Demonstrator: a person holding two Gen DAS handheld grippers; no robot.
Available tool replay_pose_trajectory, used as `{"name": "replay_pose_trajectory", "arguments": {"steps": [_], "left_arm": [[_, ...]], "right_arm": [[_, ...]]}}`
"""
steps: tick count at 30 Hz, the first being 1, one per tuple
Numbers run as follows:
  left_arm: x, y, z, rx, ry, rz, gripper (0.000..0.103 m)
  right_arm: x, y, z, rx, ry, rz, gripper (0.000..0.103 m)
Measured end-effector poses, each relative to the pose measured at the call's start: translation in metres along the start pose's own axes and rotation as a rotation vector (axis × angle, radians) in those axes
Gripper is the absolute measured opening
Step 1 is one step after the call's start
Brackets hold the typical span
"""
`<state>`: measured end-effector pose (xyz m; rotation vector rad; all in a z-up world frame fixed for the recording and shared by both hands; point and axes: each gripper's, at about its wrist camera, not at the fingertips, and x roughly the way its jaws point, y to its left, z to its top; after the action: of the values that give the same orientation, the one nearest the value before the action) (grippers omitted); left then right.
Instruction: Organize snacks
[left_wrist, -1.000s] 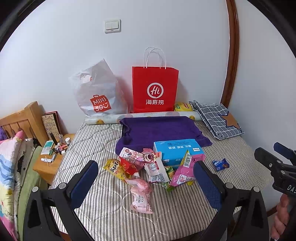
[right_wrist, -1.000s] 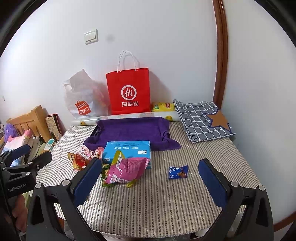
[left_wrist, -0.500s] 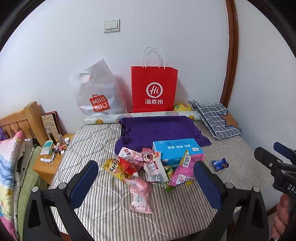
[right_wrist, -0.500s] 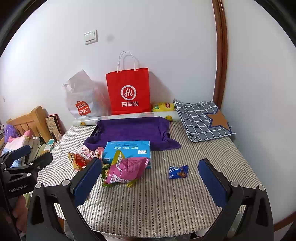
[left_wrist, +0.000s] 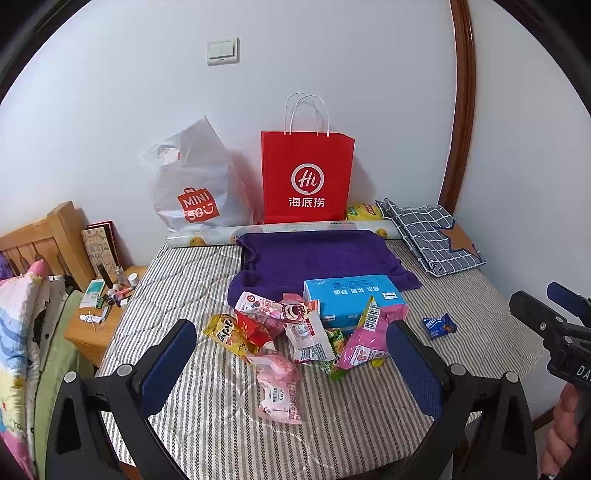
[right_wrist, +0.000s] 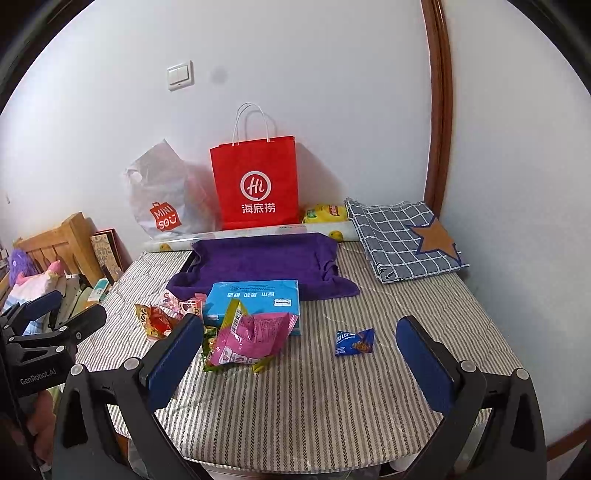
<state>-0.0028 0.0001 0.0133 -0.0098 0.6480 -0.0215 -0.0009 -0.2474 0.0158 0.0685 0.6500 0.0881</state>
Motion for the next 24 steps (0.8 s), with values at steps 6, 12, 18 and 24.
{"name": "replay_pose_trajectory", "arguments": {"steps": [6, 12, 18, 24], "left_arm": [[0.004, -0.002, -0.004, 0.004, -0.005, -0.006, 0.103], [0.024, 0.005, -0.013, -0.010, 0.023, -0.003, 0.103], [0.062, 0.017, -0.029, -0.025, 0.088, 0.003, 0.103], [0.100, 0.037, -0.041, -0.077, 0.125, 0.027, 0.103]], "right_arm": [[0.002, -0.001, -0.002, -0.002, -0.018, 0.024, 0.103], [0.018, -0.007, -0.006, -0.004, -0.023, 0.010, 0.103], [0.048, -0.028, -0.021, 0.005, -0.029, -0.034, 0.103], [0.096, -0.046, -0.036, -0.015, 0.045, -0.082, 0.102]]}}
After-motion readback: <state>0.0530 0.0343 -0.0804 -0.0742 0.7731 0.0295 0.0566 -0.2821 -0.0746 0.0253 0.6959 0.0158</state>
